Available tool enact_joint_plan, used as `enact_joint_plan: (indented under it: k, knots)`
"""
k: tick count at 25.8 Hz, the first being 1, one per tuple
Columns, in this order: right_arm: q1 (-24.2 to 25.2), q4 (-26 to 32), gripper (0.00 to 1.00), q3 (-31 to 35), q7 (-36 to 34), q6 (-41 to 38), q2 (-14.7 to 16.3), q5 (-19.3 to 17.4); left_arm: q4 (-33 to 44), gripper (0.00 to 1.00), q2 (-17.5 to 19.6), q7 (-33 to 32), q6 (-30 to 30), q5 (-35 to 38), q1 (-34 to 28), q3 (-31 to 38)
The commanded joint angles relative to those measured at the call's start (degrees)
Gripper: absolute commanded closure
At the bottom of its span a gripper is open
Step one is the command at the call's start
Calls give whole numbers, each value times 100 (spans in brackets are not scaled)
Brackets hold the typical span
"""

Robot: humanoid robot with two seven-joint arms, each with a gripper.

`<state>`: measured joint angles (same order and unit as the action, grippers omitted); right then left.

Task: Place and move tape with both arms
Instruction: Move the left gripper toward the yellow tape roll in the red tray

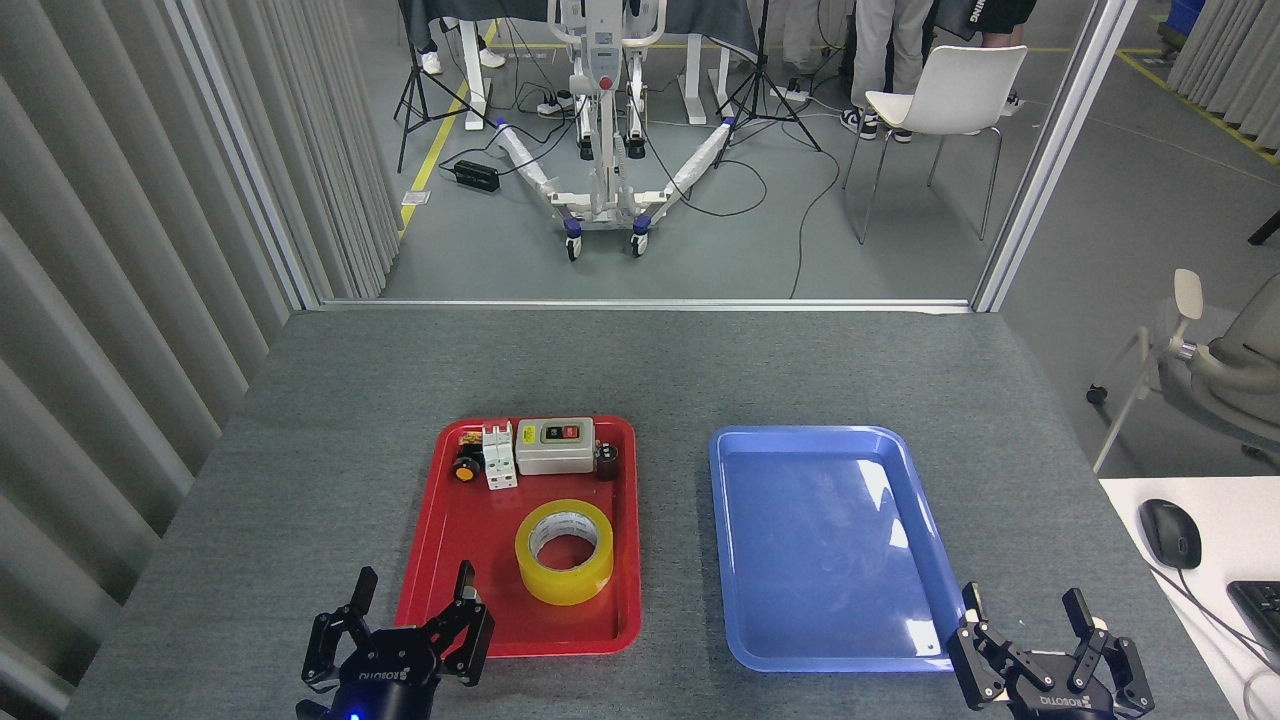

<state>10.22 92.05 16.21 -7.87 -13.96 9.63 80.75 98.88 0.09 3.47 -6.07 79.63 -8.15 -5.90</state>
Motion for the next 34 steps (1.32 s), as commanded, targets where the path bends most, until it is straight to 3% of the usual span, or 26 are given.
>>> enact_joint_plan:
  k: [1,25,34]
  knots:
    - [-11,-3,0,-30,-21,-10,-58,2,0,0,0,-4,0,-9,-3,1]
    - [16,-3,0,-30,-21,-19,-58,2,0,0,0,-4,-52,-35,-12,10]
    - [16,-3,0,-39,-21,-19,-58,2,0,0,0,-119,-52,-431,32,1]
